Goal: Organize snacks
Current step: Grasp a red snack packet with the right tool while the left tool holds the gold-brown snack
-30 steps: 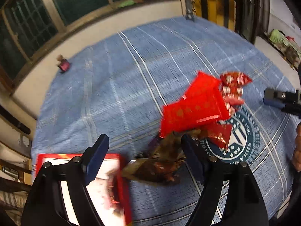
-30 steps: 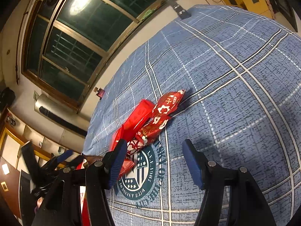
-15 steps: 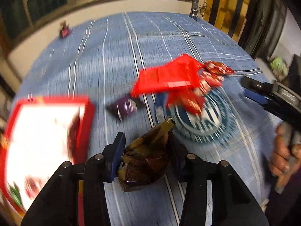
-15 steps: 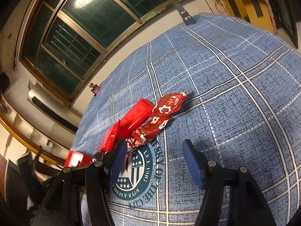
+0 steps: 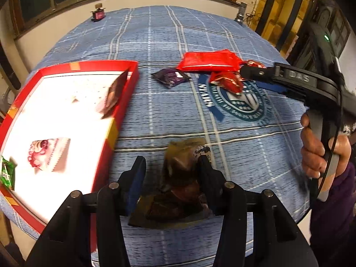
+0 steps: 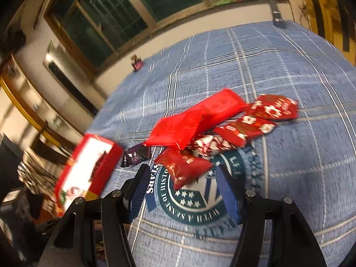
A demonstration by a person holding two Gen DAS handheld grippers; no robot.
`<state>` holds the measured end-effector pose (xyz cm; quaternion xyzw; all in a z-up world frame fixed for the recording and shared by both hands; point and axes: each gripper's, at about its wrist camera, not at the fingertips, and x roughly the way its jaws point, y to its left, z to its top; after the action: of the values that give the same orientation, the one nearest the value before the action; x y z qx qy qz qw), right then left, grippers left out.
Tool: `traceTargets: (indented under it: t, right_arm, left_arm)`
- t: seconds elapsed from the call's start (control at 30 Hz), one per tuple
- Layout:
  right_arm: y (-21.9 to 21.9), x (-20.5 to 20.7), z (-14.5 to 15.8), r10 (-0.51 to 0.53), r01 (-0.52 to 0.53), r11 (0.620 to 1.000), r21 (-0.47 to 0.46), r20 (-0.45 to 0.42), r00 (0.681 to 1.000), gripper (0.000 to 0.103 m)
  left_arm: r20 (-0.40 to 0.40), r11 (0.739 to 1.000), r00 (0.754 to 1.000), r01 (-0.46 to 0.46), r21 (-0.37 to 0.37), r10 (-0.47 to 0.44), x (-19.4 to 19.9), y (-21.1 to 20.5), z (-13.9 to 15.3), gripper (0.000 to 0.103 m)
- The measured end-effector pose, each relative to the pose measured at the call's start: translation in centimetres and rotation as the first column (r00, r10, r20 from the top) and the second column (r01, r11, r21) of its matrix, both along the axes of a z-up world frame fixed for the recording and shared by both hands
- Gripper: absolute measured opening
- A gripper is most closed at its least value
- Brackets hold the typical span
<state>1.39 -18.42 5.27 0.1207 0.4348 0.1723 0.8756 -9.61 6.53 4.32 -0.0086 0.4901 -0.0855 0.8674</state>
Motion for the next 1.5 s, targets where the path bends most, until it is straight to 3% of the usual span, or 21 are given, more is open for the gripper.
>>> traceTargets:
  t: [0.1, 0.23, 0.33, 0.43, 0.63, 0.73, 0.87, 1.03, 1.1, 1.17, 1.27, 1.43, 1.5]
  right_arm:
    - [1.6, 1.3, -0.8, 0.009, -0.011, 0.997, -0.072, -0.034, 0.999, 0.064]
    - [3.2, 2.7, -2.2, -0.008, -0.002, 0.99, -0.141, -0.069, 0.998, 0.061]
    - [3.9, 2.6, -2.3, -0.015, 0.004, 0.979, -0.204, -0.051, 0.999, 0.05]
    - [3.5, 2.3, -2.5, -0.021, 0.012, 0.978, -0.21, -0.044, 0.999, 0.045]
    - [0.7, -0.4, -1.8, -0.003, -0.005, 0.992, -0.125, -0.065, 0.998, 0.029]
    - [-1.2, -2.6, -1.9, 0.034, -0.039, 0.998, -0.042, -0.111, 0.993, 0.013]
    - [-3.0, -5.0, -2.8, 0.061, -0.06, 0.998, 0.016, -0.126, 0.99, 0.012]
    - [-3.5, -6.5, -0.9, 0.084, -0.086, 0.996, -0.032, -0.068, 0.994, 0.018]
    - [-3.5, -6.8, 0.0, 0.086, -0.089, 0.994, -0.07, -0.05, 0.995, 0.03]
    - [-3.9, -7.3, 0.9, 0.077, -0.078, 0.993, -0.085, -0.018, 0.997, 0.049]
    - [-4.5, -7.8, 1.8, 0.059, -0.057, 0.997, -0.06, 0.032, 0.998, 0.068]
    - [-3.2, -6.3, 0.9, 0.056, -0.056, 0.998, 0.024, -0.008, 0.998, 0.068]
    - [-1.6, -5.4, 0.1, 0.062, -0.062, 0.998, 0.01, -0.038, 0.997, 0.068]
  left_arm:
    - [-0.015, 0.999, 1.0, -0.01, -0.043, 0.01, 0.1, 1.0, -0.1, 0.047]
    - [-0.007, 1.0, 1.0, 0.002, -0.03, -0.002, 0.0, 0.7, -0.1, 0.047]
    - [-0.008, 1.0, 1.0, 0.005, -0.027, -0.005, 0.0, 0.6, -0.2, 0.047]
    - [-0.014, 1.0, 1.0, 0.001, -0.027, -0.002, 0.2, 0.6, -0.2, 0.047]
    - [-0.007, 1.0, 1.0, 0.003, -0.005, -0.003, 0.1, 0.4, -0.2, 0.047]
    - [0.0, 1.0, 1.0, 0.007, -0.004, -0.007, 0.0, 0.3, -0.2, 0.047]
    - [0.004, 1.0, 1.0, 0.004, -0.006, -0.004, 0.0, 0.4, -0.2, 0.047]
    - [0.002, 1.0, 1.0, -0.005, -0.004, 0.005, 0.0, 0.4, -0.2, 0.047]
    - [0.003, 1.0, 1.0, -0.008, 0.0, 0.008, -0.1, 0.2, -0.2, 0.048]
    - [0.005, 1.0, 1.0, -0.007, 0.004, 0.007, -0.1, 0.2, -0.2, 0.048]
    - [0.004, 1.0, 1.0, -0.008, 0.004, 0.008, -0.1, 0.2, -0.2, 0.048]
    - [0.013, 1.0, 1.0, -0.007, 0.017, 0.007, -0.1, 0.0, -0.1, 0.048]
    - [0.018, 1.0, 1.0, -0.007, 0.022, 0.006, -0.2, -0.1, -0.1, 0.048]
